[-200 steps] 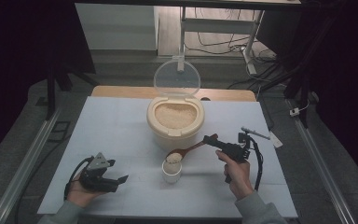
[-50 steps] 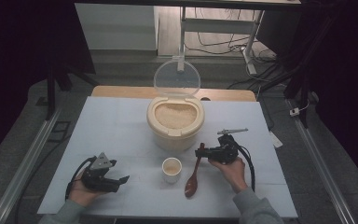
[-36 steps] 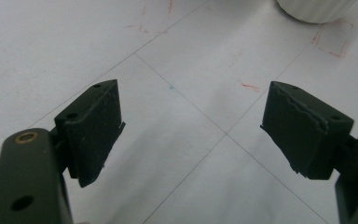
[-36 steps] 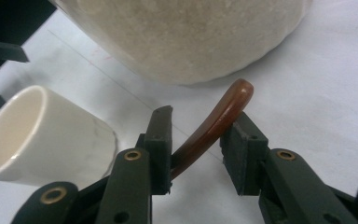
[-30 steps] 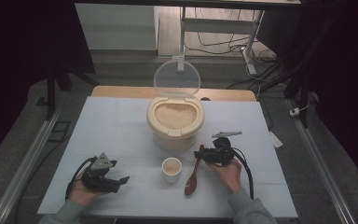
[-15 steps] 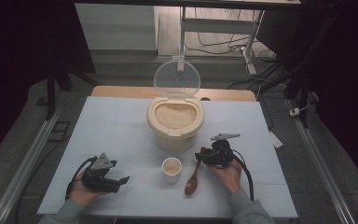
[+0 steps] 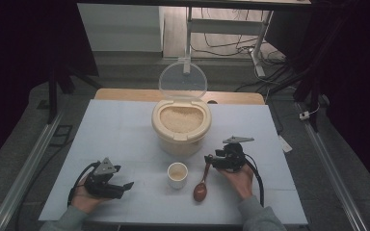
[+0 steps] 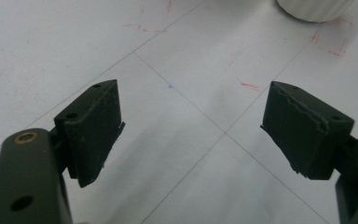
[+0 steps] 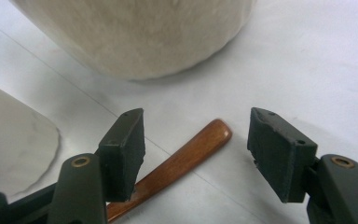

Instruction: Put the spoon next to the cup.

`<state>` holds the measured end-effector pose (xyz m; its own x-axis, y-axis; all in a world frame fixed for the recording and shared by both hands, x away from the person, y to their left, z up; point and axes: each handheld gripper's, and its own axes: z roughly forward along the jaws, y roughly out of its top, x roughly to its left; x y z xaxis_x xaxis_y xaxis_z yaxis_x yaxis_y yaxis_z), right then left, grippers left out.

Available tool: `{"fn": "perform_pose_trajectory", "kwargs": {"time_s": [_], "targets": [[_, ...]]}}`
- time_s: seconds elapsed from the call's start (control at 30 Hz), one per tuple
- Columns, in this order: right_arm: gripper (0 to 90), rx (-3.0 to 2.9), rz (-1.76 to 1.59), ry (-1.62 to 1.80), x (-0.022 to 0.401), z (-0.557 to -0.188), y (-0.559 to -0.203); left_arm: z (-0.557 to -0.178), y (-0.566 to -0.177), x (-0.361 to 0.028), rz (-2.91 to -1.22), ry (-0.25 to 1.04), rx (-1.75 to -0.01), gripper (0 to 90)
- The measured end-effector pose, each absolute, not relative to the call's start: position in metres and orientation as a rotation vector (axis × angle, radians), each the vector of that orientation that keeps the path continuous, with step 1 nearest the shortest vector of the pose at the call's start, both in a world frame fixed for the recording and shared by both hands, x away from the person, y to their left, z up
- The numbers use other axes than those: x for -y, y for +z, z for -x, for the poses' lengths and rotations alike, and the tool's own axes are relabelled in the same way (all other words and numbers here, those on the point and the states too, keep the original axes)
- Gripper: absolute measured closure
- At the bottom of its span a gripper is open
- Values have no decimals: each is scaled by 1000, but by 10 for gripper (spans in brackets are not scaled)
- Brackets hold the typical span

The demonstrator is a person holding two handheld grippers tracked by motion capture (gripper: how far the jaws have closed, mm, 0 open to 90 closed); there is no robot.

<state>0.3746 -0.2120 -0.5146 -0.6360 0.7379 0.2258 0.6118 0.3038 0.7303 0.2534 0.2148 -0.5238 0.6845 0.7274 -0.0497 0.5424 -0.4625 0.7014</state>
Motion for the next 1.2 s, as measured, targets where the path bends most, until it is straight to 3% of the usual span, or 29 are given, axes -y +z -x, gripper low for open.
{"fn": "perform_pose_trajectory", "kwargs": {"time_s": [1.2], "targets": [[384,-2361,-1006,1366,309,-309,-489,-253,-523,-216,-2167,340,-977,193]]}}
